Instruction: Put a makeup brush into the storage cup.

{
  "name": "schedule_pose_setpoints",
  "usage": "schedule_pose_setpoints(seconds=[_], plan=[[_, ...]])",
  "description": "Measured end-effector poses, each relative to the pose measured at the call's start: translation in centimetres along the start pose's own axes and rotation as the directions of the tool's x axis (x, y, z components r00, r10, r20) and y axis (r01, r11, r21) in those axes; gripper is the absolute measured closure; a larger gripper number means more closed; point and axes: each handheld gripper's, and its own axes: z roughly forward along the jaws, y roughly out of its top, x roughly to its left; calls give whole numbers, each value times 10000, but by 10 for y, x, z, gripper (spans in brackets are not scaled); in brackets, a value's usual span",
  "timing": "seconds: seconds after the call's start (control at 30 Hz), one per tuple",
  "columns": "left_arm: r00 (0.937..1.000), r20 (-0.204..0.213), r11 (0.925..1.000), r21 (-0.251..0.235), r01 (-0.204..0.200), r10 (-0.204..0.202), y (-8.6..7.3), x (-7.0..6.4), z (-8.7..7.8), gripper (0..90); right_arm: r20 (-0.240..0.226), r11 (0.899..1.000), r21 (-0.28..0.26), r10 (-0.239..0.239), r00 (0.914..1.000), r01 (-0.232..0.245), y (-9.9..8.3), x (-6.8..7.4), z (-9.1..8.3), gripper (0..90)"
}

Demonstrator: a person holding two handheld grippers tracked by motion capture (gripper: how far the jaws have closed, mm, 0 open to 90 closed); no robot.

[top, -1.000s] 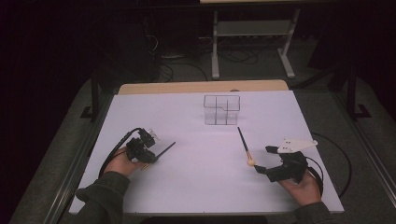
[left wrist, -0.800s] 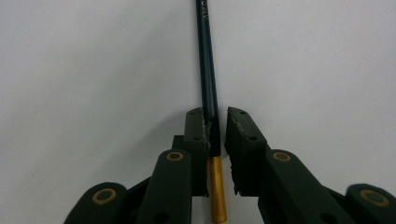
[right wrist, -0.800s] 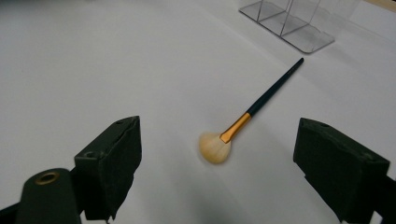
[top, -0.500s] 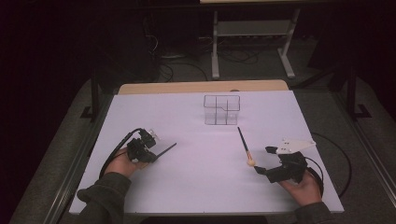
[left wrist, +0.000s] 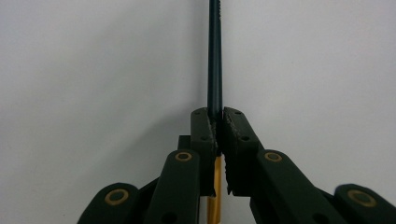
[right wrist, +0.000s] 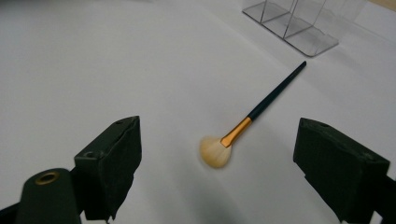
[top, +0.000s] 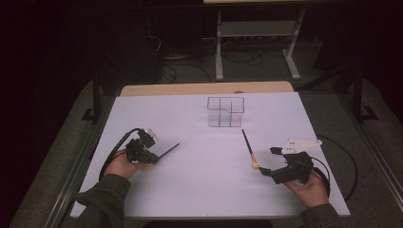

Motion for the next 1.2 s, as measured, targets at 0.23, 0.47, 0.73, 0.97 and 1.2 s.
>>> schedule_pose_setpoints(seconds=[0.23, 0.47, 0.73, 0.97, 1.2], plan=[[9997, 229, 9990, -456, -48, 58, -4, -1, -12, 832, -121, 9995, 184, -245, 9996, 247, 9, 2, 0, 144], [9982, 484, 9958, -858, -322, 365, -1, -5, -26, 832, -184, 9984, 133, -556, 9983, 558, 27, 3, -5, 142], [9941, 715, 9890, -1296, -713, 811, 6, -16, -39, 832, -541, 9965, 185, -808, 9953, 819, 47, 3, -11, 142], [9879, 708, 9831, -1312, -1278, 1379, 15, -26, -47, 832, -774, 9929, 302, -1121, 9907, 1147, 66, 4, -15, 142], [9802, 821, 9738, -1552, -1662, 1803, 25, -38, -53, 832, -1001, 9892, 288, -1399, 9851, 1434, 81, 6, -16, 142]])
